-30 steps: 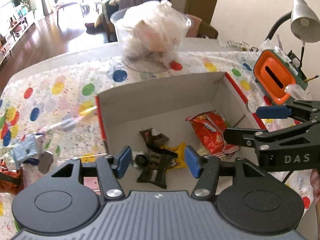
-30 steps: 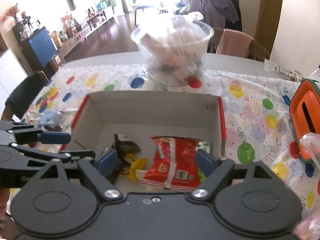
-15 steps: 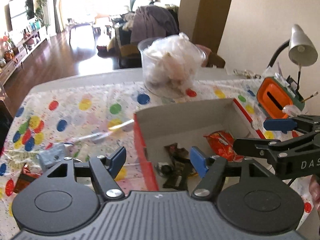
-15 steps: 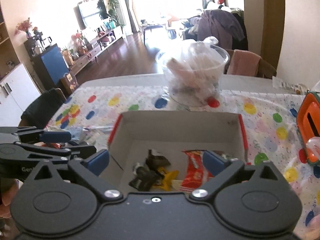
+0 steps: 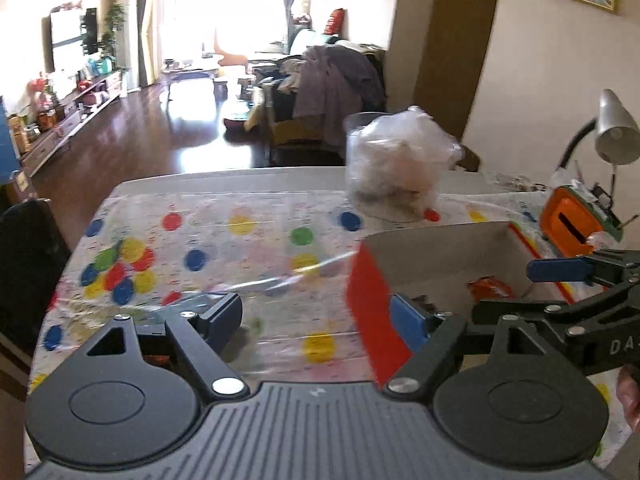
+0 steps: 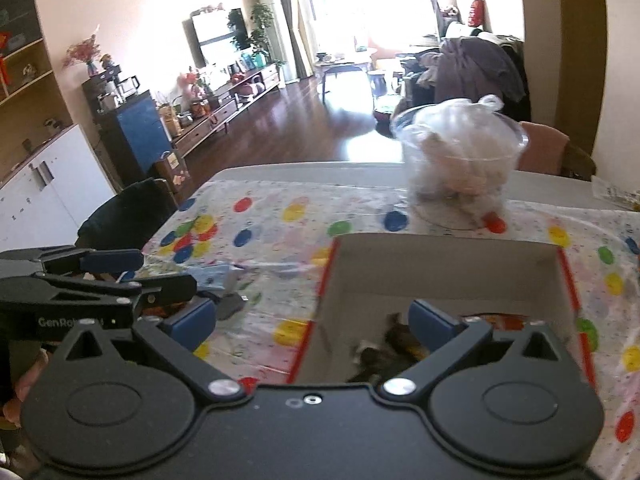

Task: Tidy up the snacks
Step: 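Move both grippers back toward the orange bag and grey packet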

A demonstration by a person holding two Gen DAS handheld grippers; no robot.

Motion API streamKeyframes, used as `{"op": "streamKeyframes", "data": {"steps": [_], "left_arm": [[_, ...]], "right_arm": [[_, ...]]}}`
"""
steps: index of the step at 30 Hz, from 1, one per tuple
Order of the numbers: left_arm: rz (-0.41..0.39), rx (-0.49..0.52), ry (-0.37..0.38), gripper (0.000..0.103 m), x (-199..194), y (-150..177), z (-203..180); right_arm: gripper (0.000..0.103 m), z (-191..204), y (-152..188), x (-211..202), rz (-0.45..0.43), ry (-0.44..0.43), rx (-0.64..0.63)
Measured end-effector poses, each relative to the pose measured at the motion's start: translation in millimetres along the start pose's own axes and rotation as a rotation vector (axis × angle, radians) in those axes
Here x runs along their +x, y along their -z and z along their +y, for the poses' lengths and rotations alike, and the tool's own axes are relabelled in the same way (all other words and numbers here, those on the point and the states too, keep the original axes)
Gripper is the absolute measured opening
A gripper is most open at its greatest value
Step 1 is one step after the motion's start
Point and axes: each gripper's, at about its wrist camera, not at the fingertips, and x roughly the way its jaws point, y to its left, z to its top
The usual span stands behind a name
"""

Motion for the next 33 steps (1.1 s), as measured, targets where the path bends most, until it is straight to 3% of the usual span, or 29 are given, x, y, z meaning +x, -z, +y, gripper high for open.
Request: {"op": "streamKeyframes", "data": {"steps": [5, 15, 18, 24, 33], "left_arm": [[0.006, -0.053, -0.048, 0.085, -3.2, 8.3, 47.2], [0.102, -0.183, -0.121, 0.085, 16.1, 25.4, 117.3], [0.135, -0.230, -0.176, 0.085, 26.6, 29.0, 133.6], [0.285, -0.492, -0.196, 0.085, 65.2, 40.5, 183.9], [0.429, -0.770, -0.231, 0.085, 113.8, 48.9, 217.0]], "right_arm": [[0.103, 31.1, 1.0, 22.1, 0.020, 0.001, -0.017], [0.103, 77.7, -0.1, 76.8, 0.070, -0.004, -0.062], [0.103, 88.1, -2.1, 94.4, 0.079, 0.007, -0.079], [0.103, 98.8, -1.8, 126.5, 0.132, -0.002, -0.096], [0.103, 104.7, -4.3, 165.4, 0.201, 0.007, -0.130]]}}
